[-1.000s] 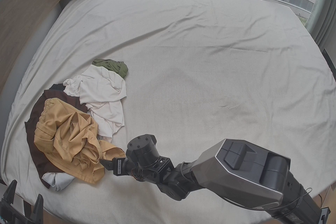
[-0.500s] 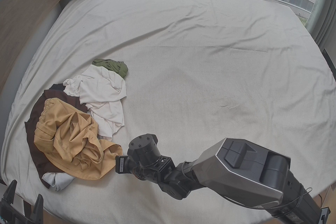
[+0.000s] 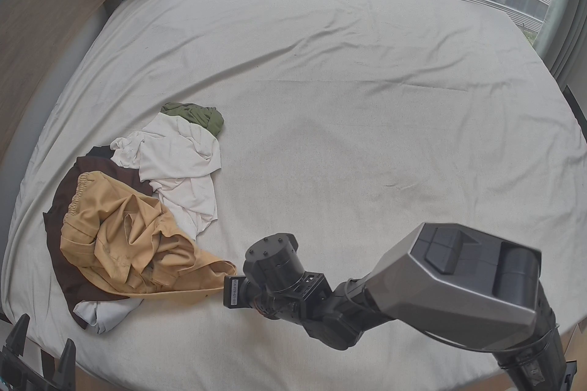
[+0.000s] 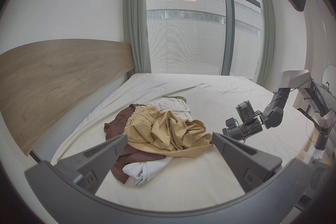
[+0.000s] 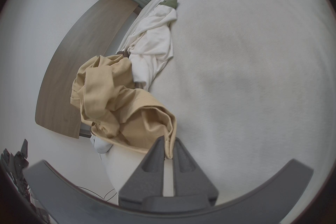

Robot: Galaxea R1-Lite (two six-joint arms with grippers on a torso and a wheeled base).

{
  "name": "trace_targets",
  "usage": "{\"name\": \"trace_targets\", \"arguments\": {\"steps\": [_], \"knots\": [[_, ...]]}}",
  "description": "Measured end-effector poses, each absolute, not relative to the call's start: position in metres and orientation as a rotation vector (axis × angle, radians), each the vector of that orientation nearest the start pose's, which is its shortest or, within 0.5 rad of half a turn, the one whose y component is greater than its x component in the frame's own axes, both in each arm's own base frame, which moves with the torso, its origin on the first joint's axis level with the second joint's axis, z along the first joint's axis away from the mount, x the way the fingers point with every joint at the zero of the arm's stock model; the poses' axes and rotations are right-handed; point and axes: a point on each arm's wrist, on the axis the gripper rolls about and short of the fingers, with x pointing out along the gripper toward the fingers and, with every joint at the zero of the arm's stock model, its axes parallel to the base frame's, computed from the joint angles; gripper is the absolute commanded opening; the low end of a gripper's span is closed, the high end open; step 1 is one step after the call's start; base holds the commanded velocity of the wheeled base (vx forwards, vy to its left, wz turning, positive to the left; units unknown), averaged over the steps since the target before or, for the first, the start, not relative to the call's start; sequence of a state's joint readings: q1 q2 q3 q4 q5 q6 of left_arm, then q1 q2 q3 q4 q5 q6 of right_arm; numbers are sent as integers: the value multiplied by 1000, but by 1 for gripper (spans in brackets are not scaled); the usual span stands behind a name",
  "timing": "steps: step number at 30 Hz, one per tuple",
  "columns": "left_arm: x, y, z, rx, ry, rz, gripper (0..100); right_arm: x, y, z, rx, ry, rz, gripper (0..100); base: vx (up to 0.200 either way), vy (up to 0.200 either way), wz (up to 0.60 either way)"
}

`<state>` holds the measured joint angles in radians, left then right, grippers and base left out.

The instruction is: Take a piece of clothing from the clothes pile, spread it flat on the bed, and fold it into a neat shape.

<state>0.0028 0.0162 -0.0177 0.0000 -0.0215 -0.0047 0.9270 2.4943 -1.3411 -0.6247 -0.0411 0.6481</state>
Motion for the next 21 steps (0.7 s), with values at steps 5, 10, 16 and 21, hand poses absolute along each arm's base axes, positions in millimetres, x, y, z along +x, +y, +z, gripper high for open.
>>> {"name": "trace_targets", "arguments": {"steps": [5,10,16,21], "knots": [[-23,-1,81,-6,-1,-19,100,284,353,9,338,743,625,0,0,0,0],[-23,-1,81,-6,-1,-19,100,288,330,20,343,743,581,0,0,0,0],[-23,-1,81,-6,-1,-19,100,291,310,30,349,740,546,0,0,0,0],[-23,-1,81,-6,-1,-19,100,291,291,35,347,704,534,0,0,0,0]]}}
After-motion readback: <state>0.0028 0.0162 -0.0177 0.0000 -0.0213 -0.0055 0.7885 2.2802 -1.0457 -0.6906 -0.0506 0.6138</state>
